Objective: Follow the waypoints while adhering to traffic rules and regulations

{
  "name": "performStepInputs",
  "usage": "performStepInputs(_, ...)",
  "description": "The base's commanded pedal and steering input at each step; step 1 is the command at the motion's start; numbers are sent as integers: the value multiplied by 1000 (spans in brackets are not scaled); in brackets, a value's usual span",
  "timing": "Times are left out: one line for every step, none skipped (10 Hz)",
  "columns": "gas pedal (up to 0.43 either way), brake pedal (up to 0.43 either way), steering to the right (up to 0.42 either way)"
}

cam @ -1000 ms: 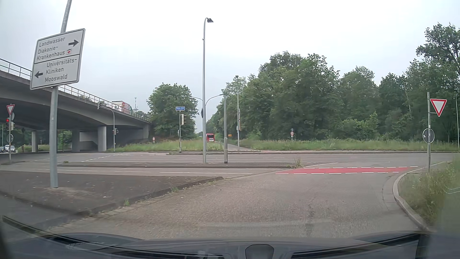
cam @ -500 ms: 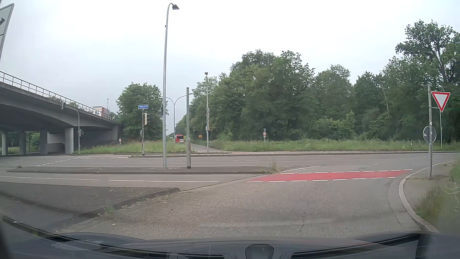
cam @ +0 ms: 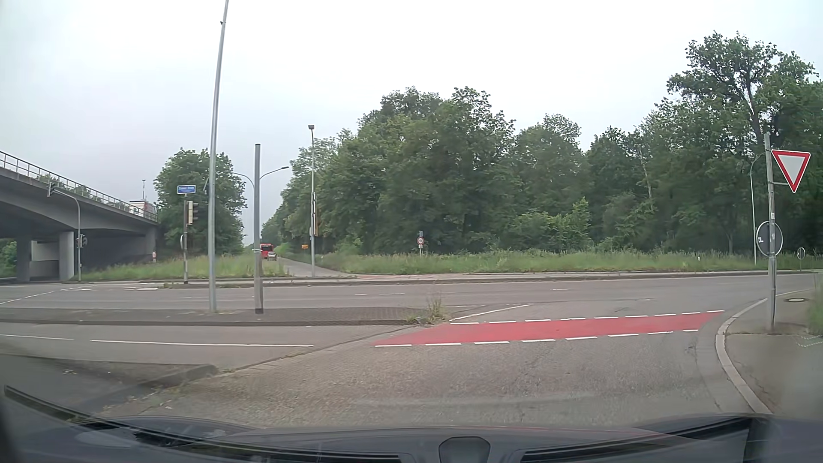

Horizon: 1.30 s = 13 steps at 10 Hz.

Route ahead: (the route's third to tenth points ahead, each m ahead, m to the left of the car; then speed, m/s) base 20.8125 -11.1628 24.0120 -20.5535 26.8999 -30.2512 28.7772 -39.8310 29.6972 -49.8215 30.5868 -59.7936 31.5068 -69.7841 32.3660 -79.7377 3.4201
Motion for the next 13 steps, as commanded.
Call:
performStepInputs(0,152,248)
performStepInputs(0,152,249)
performStepInputs(0,152,249)
performStepInputs(0,152,249)
performStepInputs(0,152,249)
performStepInputs(0,152,249)
performStepInputs(0,152,249)
performStepInputs(0,152,249)
performStepInputs(0,159,247)
performStepInputs(0,165,246)
performStepInputs(0,171,246)
performStepInputs(0,171,246)
performStepInputs(0,177,245)
